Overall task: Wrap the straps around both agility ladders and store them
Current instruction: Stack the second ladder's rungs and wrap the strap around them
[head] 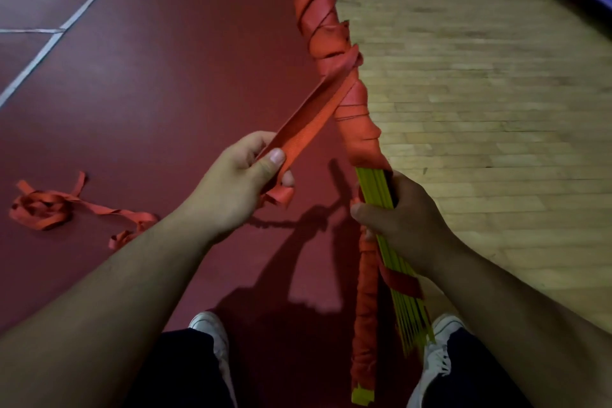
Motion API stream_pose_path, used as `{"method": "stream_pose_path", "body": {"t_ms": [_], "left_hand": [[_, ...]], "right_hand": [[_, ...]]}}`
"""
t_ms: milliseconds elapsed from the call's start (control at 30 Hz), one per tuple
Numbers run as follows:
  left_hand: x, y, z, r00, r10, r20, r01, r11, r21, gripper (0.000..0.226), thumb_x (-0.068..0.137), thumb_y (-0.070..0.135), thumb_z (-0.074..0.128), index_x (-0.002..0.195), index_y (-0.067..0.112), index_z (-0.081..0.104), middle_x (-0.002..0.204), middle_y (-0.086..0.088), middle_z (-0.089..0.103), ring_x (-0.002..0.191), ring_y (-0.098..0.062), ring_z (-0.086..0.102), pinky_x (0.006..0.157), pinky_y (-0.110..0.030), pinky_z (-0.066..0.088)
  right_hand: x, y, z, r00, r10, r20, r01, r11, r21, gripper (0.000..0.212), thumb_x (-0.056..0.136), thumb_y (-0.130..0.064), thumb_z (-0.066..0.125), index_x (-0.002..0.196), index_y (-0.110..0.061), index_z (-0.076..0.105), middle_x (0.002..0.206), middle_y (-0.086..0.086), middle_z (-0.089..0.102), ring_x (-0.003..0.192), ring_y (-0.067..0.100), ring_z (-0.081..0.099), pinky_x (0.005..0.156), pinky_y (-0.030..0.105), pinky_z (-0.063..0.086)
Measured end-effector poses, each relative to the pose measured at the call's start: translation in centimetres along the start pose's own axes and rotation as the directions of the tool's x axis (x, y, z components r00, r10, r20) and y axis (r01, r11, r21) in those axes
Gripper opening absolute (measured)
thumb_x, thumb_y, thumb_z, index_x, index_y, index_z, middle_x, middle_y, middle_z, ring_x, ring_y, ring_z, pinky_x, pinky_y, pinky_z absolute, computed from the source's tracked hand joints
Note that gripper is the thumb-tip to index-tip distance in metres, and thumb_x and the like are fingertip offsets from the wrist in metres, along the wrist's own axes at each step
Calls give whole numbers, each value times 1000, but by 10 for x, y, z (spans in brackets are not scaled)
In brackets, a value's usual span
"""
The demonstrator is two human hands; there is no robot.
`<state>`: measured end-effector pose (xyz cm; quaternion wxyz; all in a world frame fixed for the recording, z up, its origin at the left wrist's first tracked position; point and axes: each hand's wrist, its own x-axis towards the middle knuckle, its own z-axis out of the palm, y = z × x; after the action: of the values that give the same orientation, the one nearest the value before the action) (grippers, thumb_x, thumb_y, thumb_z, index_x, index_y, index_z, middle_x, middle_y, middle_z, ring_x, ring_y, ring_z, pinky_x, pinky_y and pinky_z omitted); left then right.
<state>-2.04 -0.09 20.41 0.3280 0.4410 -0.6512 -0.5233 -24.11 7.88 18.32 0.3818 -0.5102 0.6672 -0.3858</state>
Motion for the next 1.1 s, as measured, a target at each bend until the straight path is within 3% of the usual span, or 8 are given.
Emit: {"method": "stream_pose_path", "body": {"t_ms": [167,367,433,533,700,800,900,1100], "left_hand": [[4,-2,0,996,-91,4,91,995,43,26,107,20,40,93,7,57,71,-1,62,46,-4,52,43,-12,37],[4,-13,-2,986,-87,140,89,996,-7,10,103,17,51,106,19,60,81,3,69,62,-18,53,55,-31,37],[4,-14,-4,986,-64,156,77,994,-79,14,99,29,57,110,25,63,88,-1,70,72,-26,55,61,-40,39],[3,-9,-8,993,-30,116,58,966,-250,51,81,67,66,108,24,67,82,-4,65,83,-34,54,71,-54,37],[8,-1,-14,998,-55,44,66,955,-288,107,62,94,50,101,-5,60,62,-1,55,73,-38,46,75,-49,41],[7,-1,-12,998,-55,25,60,956,-286,67,86,75,44,85,12,67,72,-8,64,73,-39,57,75,-43,43],[4,-1,-9,994,43,99,-15,962,-271,32,97,43,52,93,14,66,77,-6,67,80,-32,58,77,-44,43],[2,1,-1,980,44,194,11,962,-274,24,97,26,59,96,2,57,77,-2,69,72,-15,67,68,-24,50]], "right_hand": [[0,2,0,993,12,113,-26,991,129,27,63,-39,72,80,-24,59,58,7,61,54,27,60,62,48,52],[-1,1,1,991,-3,133,-11,994,108,26,68,-31,74,91,-30,63,65,1,63,57,22,63,66,56,56],[-2,1,1,990,-9,141,-7,994,112,27,69,-29,75,93,-28,63,66,0,63,57,21,63,67,56,56],[-3,1,0,989,-11,148,-2,996,89,31,70,-33,75,97,-27,62,66,0,65,58,22,65,68,58,58],[-3,4,-1,991,-5,133,-1,999,39,29,70,-40,77,95,-33,63,71,-2,66,60,21,67,69,57,59],[-2,5,1,992,10,124,-12,1000,16,26,73,-38,80,93,-33,63,70,-4,65,58,17,66,67,51,59],[0,6,2,993,31,115,-34,999,23,27,73,-36,82,93,-34,64,71,-5,67,58,16,66,66,48,57],[-1,6,5,995,35,94,-34,999,-16,29,76,-28,83,98,-32,65,75,-4,69,59,16,67,65,44,58]]}}
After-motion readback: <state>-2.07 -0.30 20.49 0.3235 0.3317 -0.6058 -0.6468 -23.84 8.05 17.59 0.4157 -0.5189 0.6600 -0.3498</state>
